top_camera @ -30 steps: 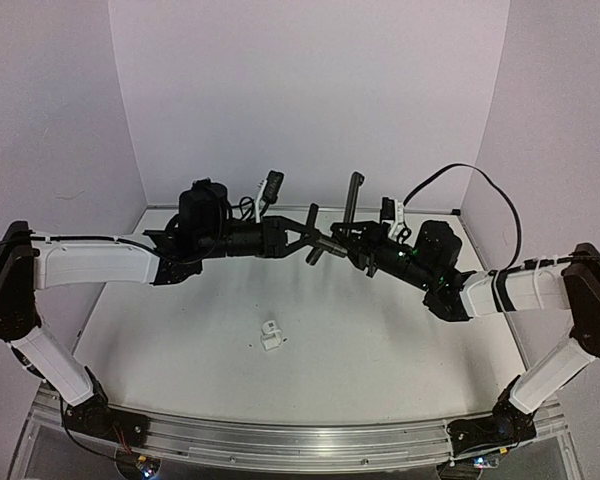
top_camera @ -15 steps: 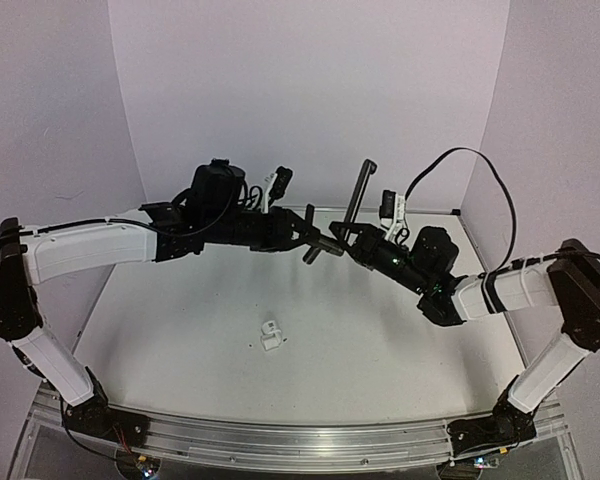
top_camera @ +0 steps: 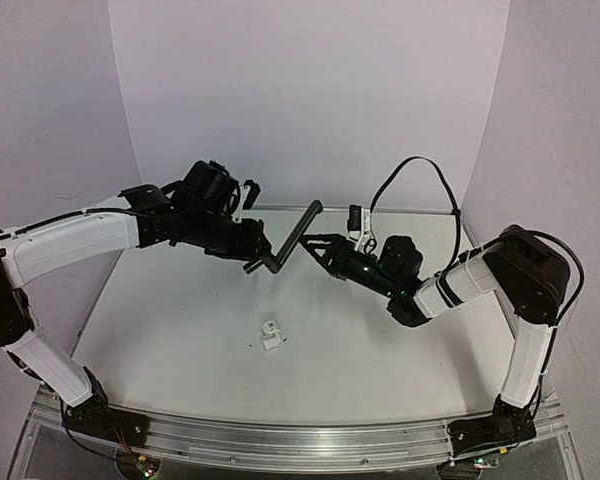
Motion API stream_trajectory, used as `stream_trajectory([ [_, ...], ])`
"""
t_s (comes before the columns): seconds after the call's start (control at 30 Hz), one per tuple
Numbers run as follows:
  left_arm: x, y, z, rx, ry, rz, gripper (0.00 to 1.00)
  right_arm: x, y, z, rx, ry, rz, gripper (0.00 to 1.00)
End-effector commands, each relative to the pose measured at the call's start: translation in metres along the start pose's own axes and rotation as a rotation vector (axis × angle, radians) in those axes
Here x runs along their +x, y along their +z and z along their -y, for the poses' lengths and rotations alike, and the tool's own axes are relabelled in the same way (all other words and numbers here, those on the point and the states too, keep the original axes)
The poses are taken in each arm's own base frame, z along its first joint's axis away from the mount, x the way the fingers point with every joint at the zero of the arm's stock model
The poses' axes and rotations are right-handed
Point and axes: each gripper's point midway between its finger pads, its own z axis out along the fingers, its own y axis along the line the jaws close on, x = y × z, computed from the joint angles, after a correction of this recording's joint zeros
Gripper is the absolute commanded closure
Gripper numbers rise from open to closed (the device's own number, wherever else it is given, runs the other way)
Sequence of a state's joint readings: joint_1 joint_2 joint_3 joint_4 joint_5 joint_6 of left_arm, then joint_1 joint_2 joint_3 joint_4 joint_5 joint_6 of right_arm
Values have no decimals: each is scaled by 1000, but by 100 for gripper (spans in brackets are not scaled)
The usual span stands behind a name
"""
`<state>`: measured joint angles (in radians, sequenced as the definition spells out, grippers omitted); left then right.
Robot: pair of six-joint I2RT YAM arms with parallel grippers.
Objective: Install the water faucets
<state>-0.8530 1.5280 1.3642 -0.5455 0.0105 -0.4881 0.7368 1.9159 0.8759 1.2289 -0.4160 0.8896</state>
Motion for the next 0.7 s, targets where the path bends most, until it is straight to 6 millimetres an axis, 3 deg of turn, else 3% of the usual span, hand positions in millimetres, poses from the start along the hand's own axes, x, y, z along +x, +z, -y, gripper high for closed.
stream_trajectory([
  [0.0, -35, -50, 3, -51, 96, 79, 100, 0, -7, -16, -52, -70, -6, 22],
  [0.1, -25, -58, 3, -55, 150, 13, 100, 7, -16, -24, -39, -233, -74, 18],
  [0.23, -22, -73, 4, -52, 219, -17, 100, 19, -22, -62, -186, -590, -218, 16],
  [0.37, -22, -81, 3, -75, 260, -56, 100, 35, -26, -81, -310, -858, -388, 15],
  [0.4, -23, -83, 3, -77, 271, -59, 100, 31, -22, -88, -338, -909, -396, 15],
  [0.53, -29, -90, 6, -77, 303, -54, 100, 31, -9, -95, -424, -1022, -423, 14],
  [0.67, -35, -96, 15, -42, 344, -43, 100, 32, 13, -105, -526, -1019, -421, 14],
])
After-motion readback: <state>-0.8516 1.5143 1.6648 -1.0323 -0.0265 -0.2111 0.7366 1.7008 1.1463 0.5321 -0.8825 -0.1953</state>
